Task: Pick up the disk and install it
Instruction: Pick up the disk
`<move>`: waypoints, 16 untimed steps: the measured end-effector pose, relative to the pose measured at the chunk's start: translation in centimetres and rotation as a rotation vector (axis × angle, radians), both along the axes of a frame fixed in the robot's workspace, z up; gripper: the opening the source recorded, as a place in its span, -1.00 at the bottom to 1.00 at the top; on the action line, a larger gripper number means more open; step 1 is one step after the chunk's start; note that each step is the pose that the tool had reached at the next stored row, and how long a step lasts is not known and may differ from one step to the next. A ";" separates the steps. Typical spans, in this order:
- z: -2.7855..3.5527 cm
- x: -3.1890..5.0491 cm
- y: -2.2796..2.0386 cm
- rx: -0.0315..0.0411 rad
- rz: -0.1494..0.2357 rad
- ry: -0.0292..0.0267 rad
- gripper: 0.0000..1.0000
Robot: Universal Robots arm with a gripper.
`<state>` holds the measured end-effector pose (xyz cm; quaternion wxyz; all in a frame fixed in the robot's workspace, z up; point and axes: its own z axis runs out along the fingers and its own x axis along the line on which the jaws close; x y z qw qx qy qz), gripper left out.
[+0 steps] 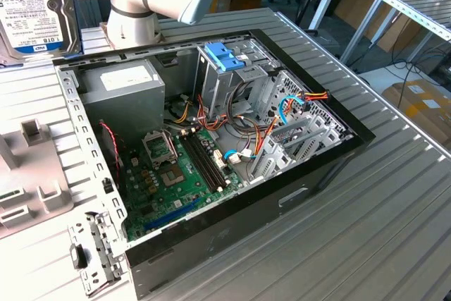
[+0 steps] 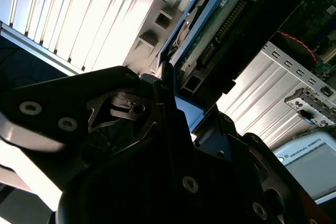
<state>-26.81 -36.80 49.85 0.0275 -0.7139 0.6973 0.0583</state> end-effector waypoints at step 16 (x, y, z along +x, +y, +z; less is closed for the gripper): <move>-0.02 0.10 -0.73 0.0000 0.000 0.0000 -0.26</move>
